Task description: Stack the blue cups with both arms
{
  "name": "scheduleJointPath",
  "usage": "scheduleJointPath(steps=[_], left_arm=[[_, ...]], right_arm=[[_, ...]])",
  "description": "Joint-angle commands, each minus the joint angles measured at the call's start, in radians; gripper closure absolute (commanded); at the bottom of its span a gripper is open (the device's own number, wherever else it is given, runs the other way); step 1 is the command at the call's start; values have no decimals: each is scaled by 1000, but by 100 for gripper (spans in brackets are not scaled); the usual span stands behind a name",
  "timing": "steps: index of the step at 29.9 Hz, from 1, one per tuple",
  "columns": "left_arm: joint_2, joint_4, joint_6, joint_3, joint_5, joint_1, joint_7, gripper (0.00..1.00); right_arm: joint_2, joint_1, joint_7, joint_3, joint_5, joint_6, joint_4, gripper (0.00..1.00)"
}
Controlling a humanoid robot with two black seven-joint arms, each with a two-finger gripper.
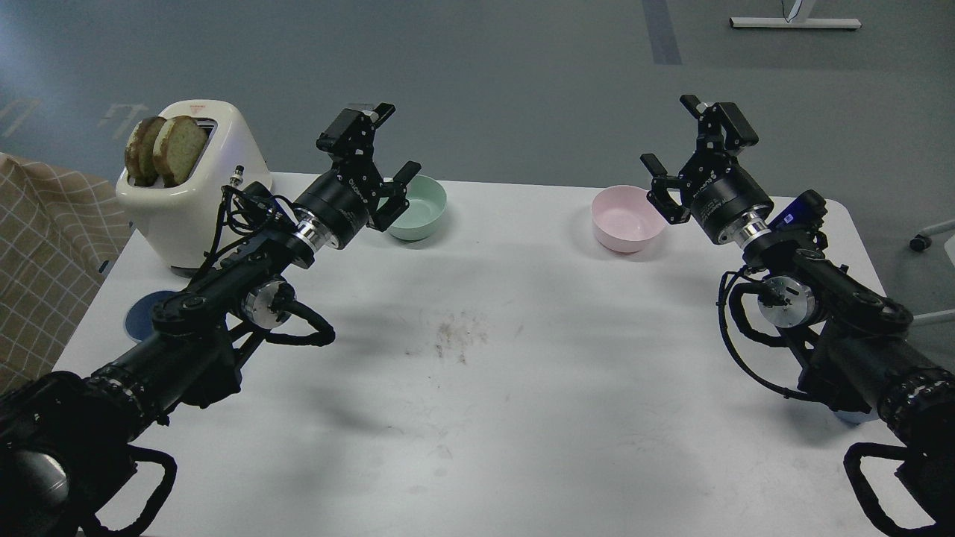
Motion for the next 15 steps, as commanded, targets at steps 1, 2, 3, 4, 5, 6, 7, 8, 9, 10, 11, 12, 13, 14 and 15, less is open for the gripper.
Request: scheduleJointPath(steps=[1,2,3,4,5,6,7,8,9,10,11,12,13,14,15], left_arm=[[-2,-5,-4,-4,-1,1,-1,2],[-2,-7,-4,-4,-1,1,-1,2],[-5,-7,-4,-5,-1,1,-1,2],[-7,-7,-4,-5,-1,1,-1,2],[-8,-7,-4,-5,-1,1,-1,2],[-8,-8,-4,-5,-1,1,-1,2],[-8,-8,-4,-7,-1,0,-1,2],[-7,-10,-4,-7,-1,0,-1,2],[-5,-11,-4,-8,-1,0,-1,2],[-5,-13,-4,-17,-1,0,-1,2],[-7,-14,-5,-25,-1,0,-1,2],[-7,-14,-5,-33,-1,0,-1,2],[-8,-14,-5,-42,-1,0,-1,2],[-8,-16,-5,-47,-1,0,-1,2],[-8,-14,-5,-50,-1,0,-1,2]], right_arm=[[-1,-3,0,0,42,0,0,0],[-1,-3,0,0,42,0,0,0],[-1,-3,0,2,42,0,0,0],[-3,-3,0,2,42,0,1,0],[-3,-3,0,3,42,0,1,0],[-3,-3,0,5,43,0,1,0],[-3,-2,0,6,43,0,1,0],[-3,-2,0,6,43,0,1,0],[-3,-2,0,6,43,0,3,0],[-3,-2,0,6,43,0,6,0],[-3,-2,0,6,43,0,8,0],[-3,-2,0,6,43,0,8,0],[-3,-2,0,6,43,0,9,0],[-3,-2,0,6,43,0,9,0],[-3,-2,0,6,43,0,9,0]])
